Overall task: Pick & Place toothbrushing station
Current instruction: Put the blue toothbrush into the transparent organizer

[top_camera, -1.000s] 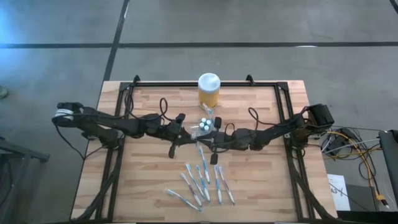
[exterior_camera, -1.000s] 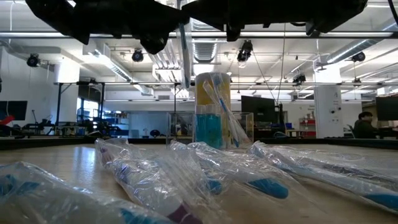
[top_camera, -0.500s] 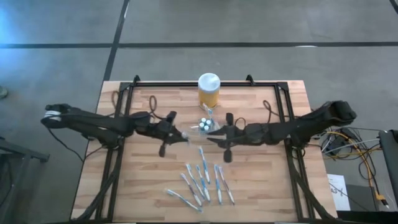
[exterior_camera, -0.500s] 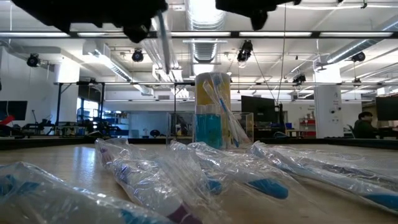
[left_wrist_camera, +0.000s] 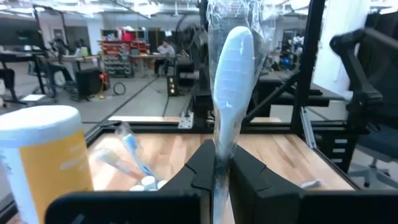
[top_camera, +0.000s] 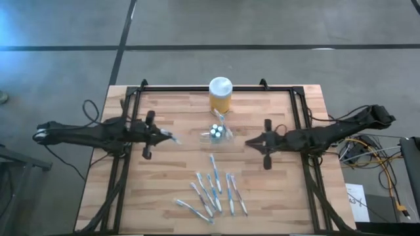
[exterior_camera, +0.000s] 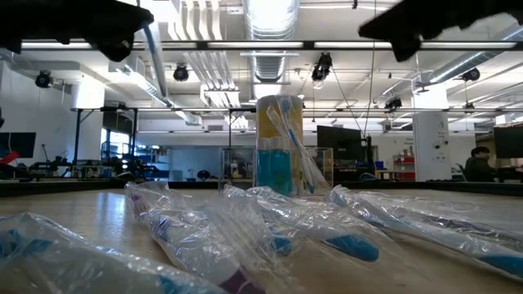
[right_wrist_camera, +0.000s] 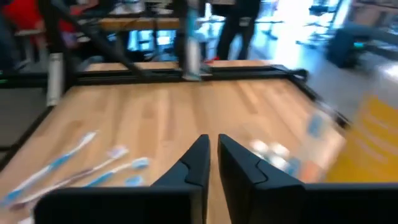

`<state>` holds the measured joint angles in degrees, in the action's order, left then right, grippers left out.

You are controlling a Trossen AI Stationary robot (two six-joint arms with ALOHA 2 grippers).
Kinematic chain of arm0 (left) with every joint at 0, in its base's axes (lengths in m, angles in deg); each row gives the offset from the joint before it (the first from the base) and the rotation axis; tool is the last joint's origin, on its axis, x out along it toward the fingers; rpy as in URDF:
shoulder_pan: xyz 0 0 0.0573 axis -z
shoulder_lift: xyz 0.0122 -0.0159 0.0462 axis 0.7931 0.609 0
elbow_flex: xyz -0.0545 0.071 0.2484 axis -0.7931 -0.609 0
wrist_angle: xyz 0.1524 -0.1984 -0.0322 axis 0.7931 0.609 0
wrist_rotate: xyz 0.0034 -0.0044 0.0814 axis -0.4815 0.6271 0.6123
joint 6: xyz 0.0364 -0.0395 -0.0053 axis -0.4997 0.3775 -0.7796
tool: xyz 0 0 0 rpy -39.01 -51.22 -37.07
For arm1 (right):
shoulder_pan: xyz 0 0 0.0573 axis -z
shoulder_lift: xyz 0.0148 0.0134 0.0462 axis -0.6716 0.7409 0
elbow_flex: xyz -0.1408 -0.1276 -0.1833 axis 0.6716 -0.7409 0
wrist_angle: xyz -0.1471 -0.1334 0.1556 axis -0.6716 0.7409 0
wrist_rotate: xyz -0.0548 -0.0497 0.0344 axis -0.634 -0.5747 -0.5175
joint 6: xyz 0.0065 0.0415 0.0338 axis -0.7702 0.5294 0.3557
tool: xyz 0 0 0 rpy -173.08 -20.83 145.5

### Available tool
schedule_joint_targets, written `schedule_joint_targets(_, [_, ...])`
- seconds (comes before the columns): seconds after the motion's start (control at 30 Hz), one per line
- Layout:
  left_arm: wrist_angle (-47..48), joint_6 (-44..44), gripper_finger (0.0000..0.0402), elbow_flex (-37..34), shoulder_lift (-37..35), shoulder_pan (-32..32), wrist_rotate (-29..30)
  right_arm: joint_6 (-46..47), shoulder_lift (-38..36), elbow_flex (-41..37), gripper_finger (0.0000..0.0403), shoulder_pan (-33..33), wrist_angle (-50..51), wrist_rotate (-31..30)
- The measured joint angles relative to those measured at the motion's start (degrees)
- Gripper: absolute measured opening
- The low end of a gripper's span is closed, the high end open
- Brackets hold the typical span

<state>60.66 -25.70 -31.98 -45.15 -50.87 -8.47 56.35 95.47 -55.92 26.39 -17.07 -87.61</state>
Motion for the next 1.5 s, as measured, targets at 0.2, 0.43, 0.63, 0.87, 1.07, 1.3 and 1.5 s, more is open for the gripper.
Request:
schedule_joint_targets(0.2, [4.2,0.3,0.0022,-1.8,-6.2,0.0,3.2,3.1,-13.3,-14.3,0.0009,0.3,-12.4,-0.2])
schedule_joint_targets(0.43, [6.6,1.0,0.0025,-2.5,-9.4,0.0,6.8,1.8,-18.7,-24.4,0.0008,0.3,-24.3,-2.1])
schedule_joint_targets(0.63, [4.6,1.4,0.0021,-5.2,-9.2,0.0,9.5,0.9,-17.7,-27.8,0.0008,0.3,-27.8,-2.1])
schedule_joint_targets(0.87, [-13.7,2.1,0.0022,-9.1,-4.6,-1.0,11.2,-0.7,-14.4,-27.8,0.0008,0.2,-28.6,-2.0])
schedule_joint_targets(1.07, [-21.5,0.7,0.0021,-3.7,7.0,-4.3,10.9,-4.8,-14.3,-27.8,0.0008,0.3,-30.8,-2.0])
schedule_joint_targets(1.3, [-21.5,1.5,0.0022,7.3,25.5,-13.3,-2.7,-8.0,-14.3,-27.8,0.0008,0.3,-33.9,-2.0])
schedule_joint_targets(1.5, [-30.3,4.0,0.0022,8.4,40.3,-15.2,-6.9,-8.6,-14.3,-27.8,0.0008,0.2,-33.9,-2.0])
